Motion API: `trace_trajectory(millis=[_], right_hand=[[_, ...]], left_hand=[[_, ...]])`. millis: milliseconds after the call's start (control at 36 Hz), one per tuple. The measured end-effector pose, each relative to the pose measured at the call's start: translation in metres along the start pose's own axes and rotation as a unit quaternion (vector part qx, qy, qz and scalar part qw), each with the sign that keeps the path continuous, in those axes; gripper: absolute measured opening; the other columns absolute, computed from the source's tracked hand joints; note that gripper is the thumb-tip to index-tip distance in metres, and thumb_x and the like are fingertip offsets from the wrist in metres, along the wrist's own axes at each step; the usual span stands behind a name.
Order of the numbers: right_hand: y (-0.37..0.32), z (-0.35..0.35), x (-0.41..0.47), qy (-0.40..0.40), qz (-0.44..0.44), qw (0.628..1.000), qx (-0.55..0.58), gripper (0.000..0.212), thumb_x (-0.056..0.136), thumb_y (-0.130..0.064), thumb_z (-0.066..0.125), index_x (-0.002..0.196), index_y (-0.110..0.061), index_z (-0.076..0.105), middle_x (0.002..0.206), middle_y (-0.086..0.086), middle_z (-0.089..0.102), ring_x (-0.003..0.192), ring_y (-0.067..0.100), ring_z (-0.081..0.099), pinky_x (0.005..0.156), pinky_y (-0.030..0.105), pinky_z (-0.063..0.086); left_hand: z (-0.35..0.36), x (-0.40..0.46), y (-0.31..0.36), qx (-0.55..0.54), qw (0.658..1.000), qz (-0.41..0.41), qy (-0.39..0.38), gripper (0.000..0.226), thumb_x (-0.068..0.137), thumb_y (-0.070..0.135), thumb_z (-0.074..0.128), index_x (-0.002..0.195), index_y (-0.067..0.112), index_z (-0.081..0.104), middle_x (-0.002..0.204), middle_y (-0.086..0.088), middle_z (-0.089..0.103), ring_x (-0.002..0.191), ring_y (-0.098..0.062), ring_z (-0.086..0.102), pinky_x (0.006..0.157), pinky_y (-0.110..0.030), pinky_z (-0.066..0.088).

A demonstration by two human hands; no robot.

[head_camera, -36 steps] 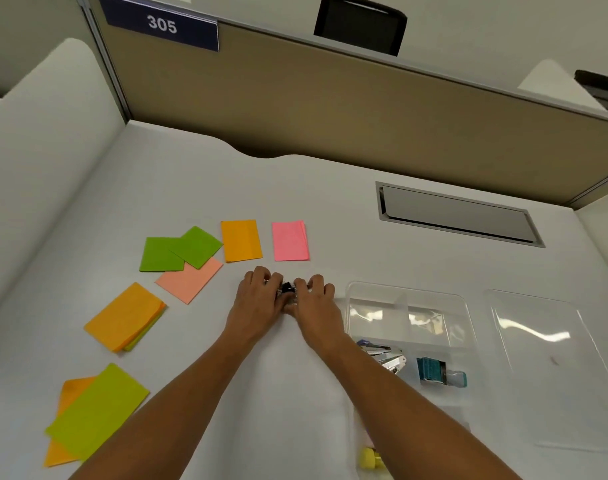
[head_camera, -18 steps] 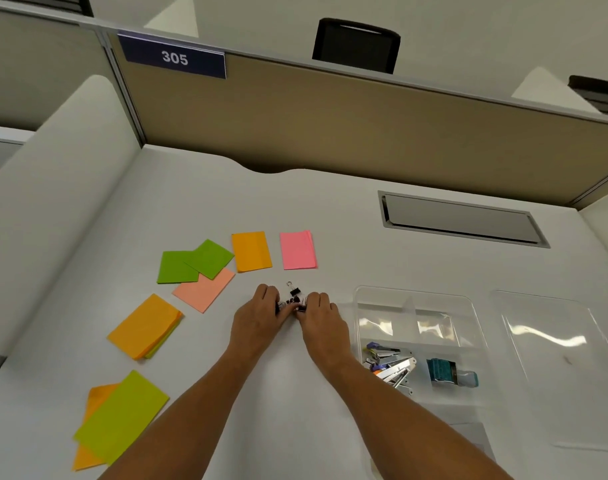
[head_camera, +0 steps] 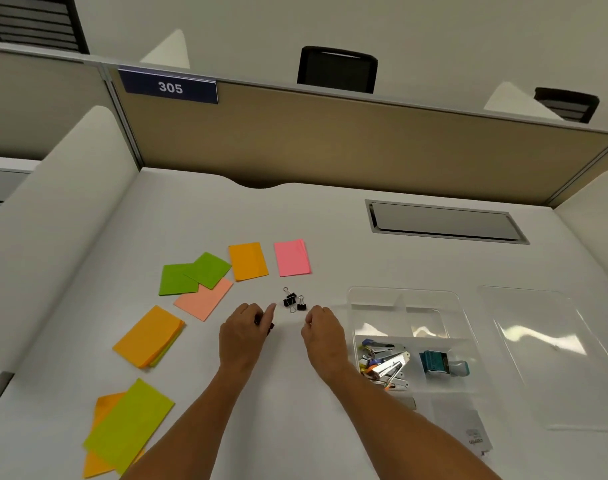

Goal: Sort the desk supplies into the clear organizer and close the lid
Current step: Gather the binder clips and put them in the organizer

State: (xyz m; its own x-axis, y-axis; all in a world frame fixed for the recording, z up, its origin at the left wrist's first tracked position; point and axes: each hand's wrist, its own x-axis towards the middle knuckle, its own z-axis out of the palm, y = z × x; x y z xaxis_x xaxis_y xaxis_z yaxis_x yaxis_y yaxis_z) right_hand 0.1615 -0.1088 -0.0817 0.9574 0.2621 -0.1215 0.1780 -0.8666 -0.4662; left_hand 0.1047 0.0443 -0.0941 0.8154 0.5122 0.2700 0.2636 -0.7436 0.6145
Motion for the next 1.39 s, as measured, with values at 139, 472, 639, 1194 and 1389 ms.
trace_trajectory(millis=[139, 472, 639, 1194, 1389], right_hand=[[-0.004, -0.006, -0.011, 0.001, 0.139, 0.956, 0.257, 0.009, 0.089, -0.003, 0.061, 0.091, -0.011, 0.061, 0.089, 0.004, 0.063, 0.070, 0.017, 0.067, 0.063, 0.036, 0.060], [-0.013, -0.027, -0.028, -0.055, 0.288, 0.690, 0.662, 0.019, 0.081, 0.013, 0.070, 0.094, 0.001, 0.063, 0.088, 0.017, 0.066, 0.069, 0.024, 0.065, 0.064, 0.027, 0.059], [-0.009, -0.029, -0.030, -0.044, 0.305, 0.682, 0.664, 0.012, 0.087, 0.010, 0.061, 0.094, 0.000, 0.060, 0.086, 0.015, 0.061, 0.062, 0.024, 0.059, 0.065, 0.031, 0.058], [-0.016, 0.000, -0.033, -0.068, -0.021, 0.997, -0.009, 0.035, 0.095, -0.036, 0.058, 0.121, -0.013, 0.059, 0.122, 0.007, 0.048, 0.110, 0.027, 0.051, 0.092, 0.033, 0.047], [-0.027, 0.001, -0.033, -0.070, -0.073, 0.992, -0.075, 0.019, 0.094, -0.012, 0.052, 0.109, -0.007, 0.062, 0.115, 0.011, 0.054, 0.103, 0.027, 0.056, 0.075, 0.026, 0.039]], left_hand=[[-0.022, -0.003, 0.024, -0.255, 0.928, -0.265, 0.069, 0.045, 0.092, 0.042, 0.059, 0.061, 0.010, 0.059, 0.058, 0.000, 0.064, 0.054, -0.011, 0.059, 0.055, -0.026, 0.045], [-0.066, -0.011, 0.035, -0.606, 0.609, -0.503, 0.097, 0.021, 0.089, 0.031, 0.069, 0.082, 0.014, 0.058, 0.064, 0.000, 0.045, 0.048, -0.011, 0.037, 0.039, -0.021, 0.031], [-0.074, -0.020, 0.032, -0.689, 0.517, -0.501, 0.082, 0.016, 0.092, 0.027, 0.062, 0.084, 0.016, 0.055, 0.067, 0.000, 0.051, 0.053, -0.010, 0.050, 0.040, -0.017, 0.043], [-0.091, -0.052, 0.025, -0.737, 0.480, -0.475, 0.028, 0.027, 0.096, 0.029, 0.055, 0.078, 0.008, 0.059, 0.087, -0.011, 0.064, 0.082, -0.022, 0.067, 0.048, -0.020, 0.054], [-0.094, -0.059, 0.024, -0.727, 0.491, -0.478, 0.031, 0.026, 0.095, 0.030, 0.056, 0.079, 0.009, 0.059, 0.085, -0.009, 0.064, 0.079, -0.021, 0.068, 0.050, -0.020, 0.054]])
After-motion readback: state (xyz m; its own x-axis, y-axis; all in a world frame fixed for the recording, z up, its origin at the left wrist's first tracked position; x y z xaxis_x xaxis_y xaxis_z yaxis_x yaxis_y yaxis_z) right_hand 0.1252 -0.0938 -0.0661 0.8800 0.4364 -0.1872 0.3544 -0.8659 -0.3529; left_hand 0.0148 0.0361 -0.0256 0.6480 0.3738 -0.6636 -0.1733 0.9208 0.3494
